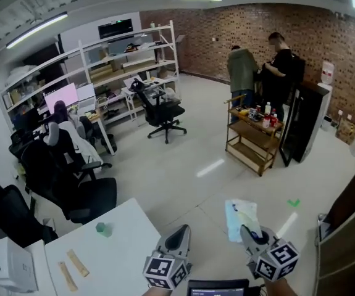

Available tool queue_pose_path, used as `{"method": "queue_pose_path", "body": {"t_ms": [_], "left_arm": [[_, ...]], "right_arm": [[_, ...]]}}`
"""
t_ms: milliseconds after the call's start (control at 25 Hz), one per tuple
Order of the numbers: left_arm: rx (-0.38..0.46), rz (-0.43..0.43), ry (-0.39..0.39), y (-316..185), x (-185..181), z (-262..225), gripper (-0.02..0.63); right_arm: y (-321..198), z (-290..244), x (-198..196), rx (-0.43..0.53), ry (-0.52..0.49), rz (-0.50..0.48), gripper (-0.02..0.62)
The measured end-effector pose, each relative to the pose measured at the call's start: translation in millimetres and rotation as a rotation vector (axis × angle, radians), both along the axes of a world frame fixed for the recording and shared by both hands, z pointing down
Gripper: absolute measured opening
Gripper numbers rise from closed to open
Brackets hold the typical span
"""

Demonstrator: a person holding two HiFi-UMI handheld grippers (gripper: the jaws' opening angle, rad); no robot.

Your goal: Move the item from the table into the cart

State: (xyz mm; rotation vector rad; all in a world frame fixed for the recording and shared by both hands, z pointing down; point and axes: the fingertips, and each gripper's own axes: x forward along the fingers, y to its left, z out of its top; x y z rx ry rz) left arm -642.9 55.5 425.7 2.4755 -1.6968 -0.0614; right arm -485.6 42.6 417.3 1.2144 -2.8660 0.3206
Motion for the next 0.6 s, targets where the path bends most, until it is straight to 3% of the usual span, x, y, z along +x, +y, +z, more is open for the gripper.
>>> {"method": "queue_pose_path", "body": {"t_ms": [200, 360, 600], "left_arm": [[0.017, 0.204, -0.026, -86.7, 183.1, 5.5, 0.002], [0.013, 0.414, -0.033, -127.7, 325.3, 16.1, 0.002], [0.016, 0.68, -0.027, -157.8, 494.7, 18.2, 0.002]], "right_arm": [[-60.1, 9.6, 182.5, 0.024, -0.018, 0.2, 0.0], [-71.0, 19.0, 314.0, 0.021, -0.041, 0.405, 0.0], [-57.3, 20.0, 463.5, 0.038, -0.03, 0.666, 0.0]]}}
